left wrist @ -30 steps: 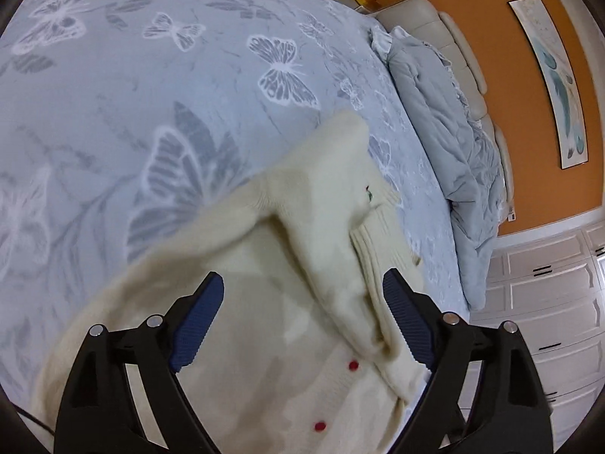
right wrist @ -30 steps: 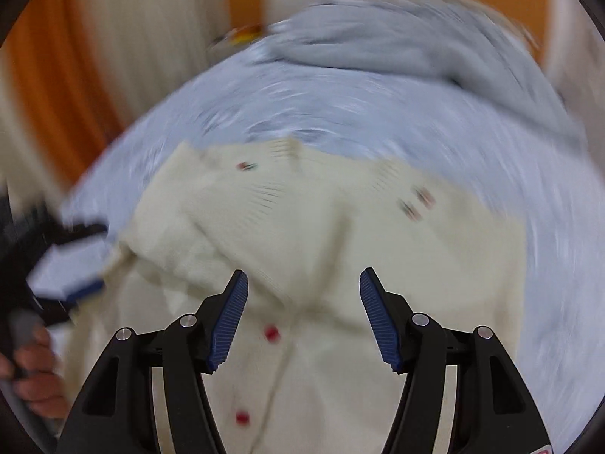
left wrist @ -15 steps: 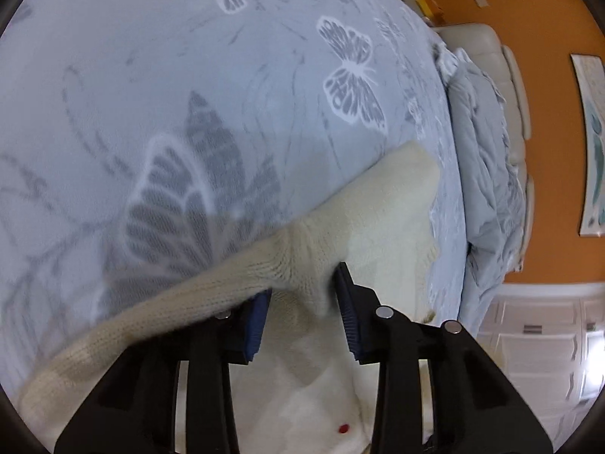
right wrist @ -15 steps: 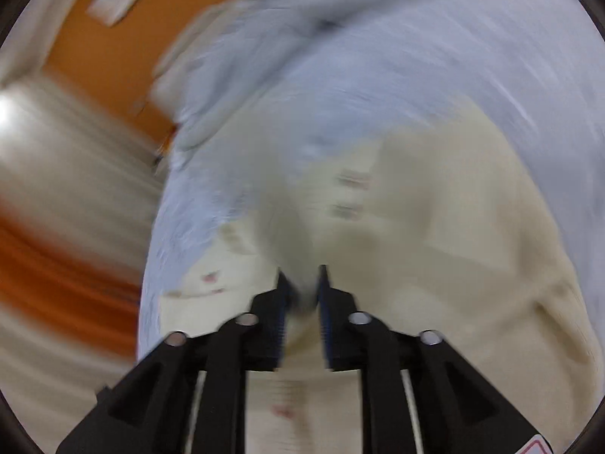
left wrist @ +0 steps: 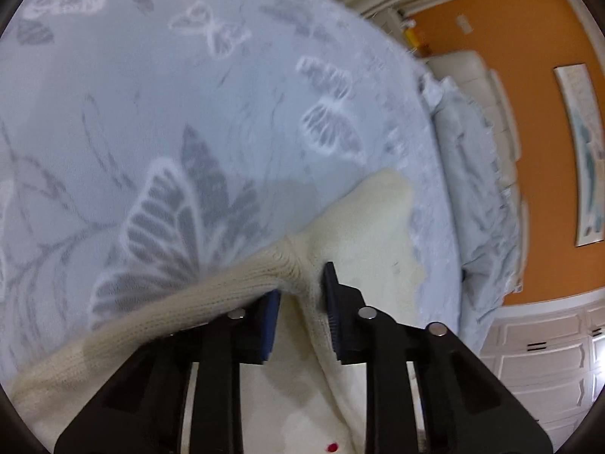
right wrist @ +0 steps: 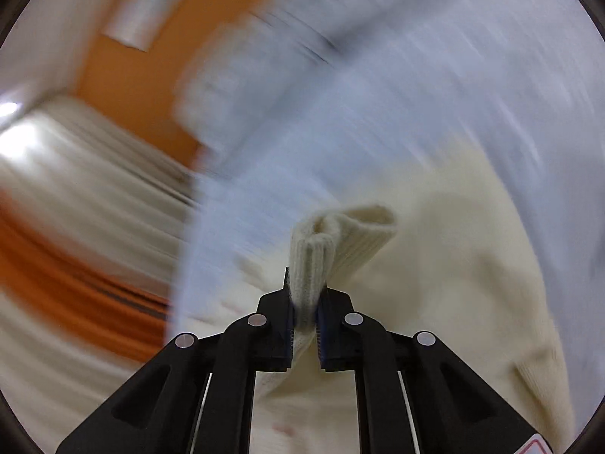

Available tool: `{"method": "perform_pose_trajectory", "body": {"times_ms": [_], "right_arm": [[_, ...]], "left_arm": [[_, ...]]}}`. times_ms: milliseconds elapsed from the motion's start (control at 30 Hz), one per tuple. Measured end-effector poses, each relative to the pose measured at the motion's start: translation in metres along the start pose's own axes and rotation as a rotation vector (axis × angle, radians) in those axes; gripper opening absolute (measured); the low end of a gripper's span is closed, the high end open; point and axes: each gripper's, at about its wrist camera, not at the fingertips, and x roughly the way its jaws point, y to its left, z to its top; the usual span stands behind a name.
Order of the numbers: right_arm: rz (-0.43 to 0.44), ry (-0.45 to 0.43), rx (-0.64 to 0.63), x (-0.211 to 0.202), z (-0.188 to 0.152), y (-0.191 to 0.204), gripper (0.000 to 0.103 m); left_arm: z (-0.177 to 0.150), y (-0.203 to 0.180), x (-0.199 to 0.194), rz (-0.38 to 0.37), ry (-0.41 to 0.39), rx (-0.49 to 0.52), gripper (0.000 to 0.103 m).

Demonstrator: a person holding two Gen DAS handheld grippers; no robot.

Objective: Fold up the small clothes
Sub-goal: 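Grasp the other sleeve cuff with the left tool and lift it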

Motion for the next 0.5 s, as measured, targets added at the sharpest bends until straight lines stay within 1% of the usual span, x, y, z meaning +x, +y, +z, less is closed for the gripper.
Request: {"method": "perform_pose_trajectory", "body": {"times_ms": [33, 67, 100, 133, 167, 200, 233, 267, 333, 367, 400, 433, 467, 500], "right_arm": [[0.047, -0.047, -0.042, -0.013, 0.002, 0.01, 0.008], [0.017, -0.076, -0.102, -0.017, 0.0, 0.012, 0.008], [-0.063, -0.035, -0.119, -0.006, -0.004, 0.001, 0.008], [-0.158, 0.055, -0.097, 0.015, -0.011, -0.021, 0.008], [-0.293, 0.192, -0.026, 0.042, -0.024, -0.059, 0.007], [-0.313, 0.262, 0.025, 0.052, -0.035, -0.083, 0.006], [-0.266, 0.207, 0.026, 0.043, -0.036, -0.083, 0.008], [-0.257, 0.175, 0.02, 0.035, -0.033, -0.075, 0.008], [-0.212, 0.127, -0.003, 0.029, -0.031, -0.063, 0.008], [-0.28, 0.163, -0.052, 0.039, -0.037, -0.066, 0.008], [-0.322, 0.221, -0.053, 0.049, -0.044, -0.075, 0.007], [-0.294, 0.211, -0.042, 0.049, -0.045, -0.078, 0.008], [-0.301, 0.2, -0.035, 0.044, -0.042, -0.074, 0.013], [-0.337, 0.195, -0.022, 0.038, -0.041, -0.07, 0.019]], "left_arm": [[0.0, 0.0, -0.004, -0.013, -0.024, 0.026, 0.02], [-0.001, 0.001, -0.002, -0.007, -0.03, 0.05, 0.02], [-0.002, 0.003, 0.003, 0.005, -0.022, 0.061, 0.02], [-0.005, 0.007, 0.014, 0.05, 0.002, 0.085, 0.019], [-0.007, 0.011, 0.021, 0.07, 0.004, 0.107, 0.018], [-0.009, 0.01, 0.021, 0.07, -0.012, 0.136, 0.018], [-0.01, 0.007, 0.02, 0.078, -0.013, 0.157, 0.019], [-0.011, 0.004, 0.021, 0.091, -0.013, 0.18, 0.019], [-0.01, 0.004, 0.022, 0.091, -0.012, 0.189, 0.019], [-0.011, 0.006, 0.023, 0.089, -0.017, 0.195, 0.019], [-0.014, 0.004, 0.024, 0.094, -0.029, 0.213, 0.019], [-0.018, 0.001, 0.024, 0.109, -0.046, 0.244, 0.019], [-0.02, -0.001, 0.024, 0.123, -0.056, 0.269, 0.02], [-0.022, -0.004, 0.023, 0.132, -0.06, 0.286, 0.02]]}}
